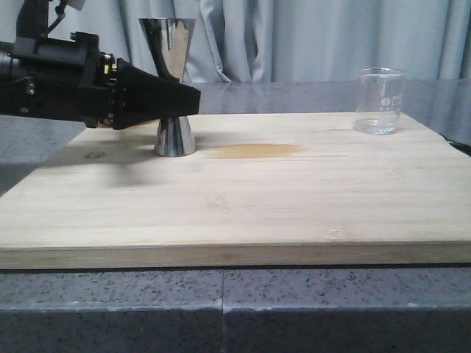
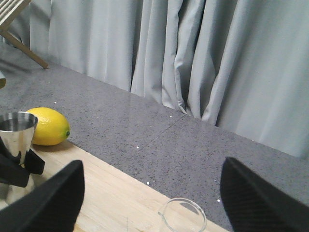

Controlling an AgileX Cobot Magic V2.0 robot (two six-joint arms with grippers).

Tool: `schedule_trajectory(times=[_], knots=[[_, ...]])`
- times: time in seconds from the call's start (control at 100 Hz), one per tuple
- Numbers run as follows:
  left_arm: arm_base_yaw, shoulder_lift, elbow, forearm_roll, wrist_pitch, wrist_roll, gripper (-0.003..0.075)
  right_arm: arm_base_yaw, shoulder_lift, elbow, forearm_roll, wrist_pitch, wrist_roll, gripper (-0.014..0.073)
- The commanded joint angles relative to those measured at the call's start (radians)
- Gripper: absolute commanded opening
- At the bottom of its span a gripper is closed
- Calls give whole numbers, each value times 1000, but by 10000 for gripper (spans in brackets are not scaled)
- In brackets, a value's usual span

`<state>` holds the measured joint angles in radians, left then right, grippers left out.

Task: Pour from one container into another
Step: 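Set the jigger upright on the board beside the lemon with the left gripper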

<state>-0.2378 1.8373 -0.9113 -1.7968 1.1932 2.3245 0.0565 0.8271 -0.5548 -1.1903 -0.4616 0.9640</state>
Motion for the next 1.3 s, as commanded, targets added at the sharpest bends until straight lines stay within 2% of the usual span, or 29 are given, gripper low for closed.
schedule_trajectory(times=[0.0,0.12,0.34,0.45,1.29], knots=[[-2,-34,-16,-51,75,-16,219,0,-15,-25,25,-37,-1,533],[-2,-34,-16,-51,75,-18,242,0,-15,-25,25,-37,-1,534],[-2,-34,-16,-54,75,-58,429,0,-15,-25,25,-37,-1,533],[-2,-34,-16,-54,75,-85,479,0,-15,-25,25,-37,-1,533],[-2,-82,-16,-19,75,-147,483,0,-15,-25,25,-37,-1,533]])
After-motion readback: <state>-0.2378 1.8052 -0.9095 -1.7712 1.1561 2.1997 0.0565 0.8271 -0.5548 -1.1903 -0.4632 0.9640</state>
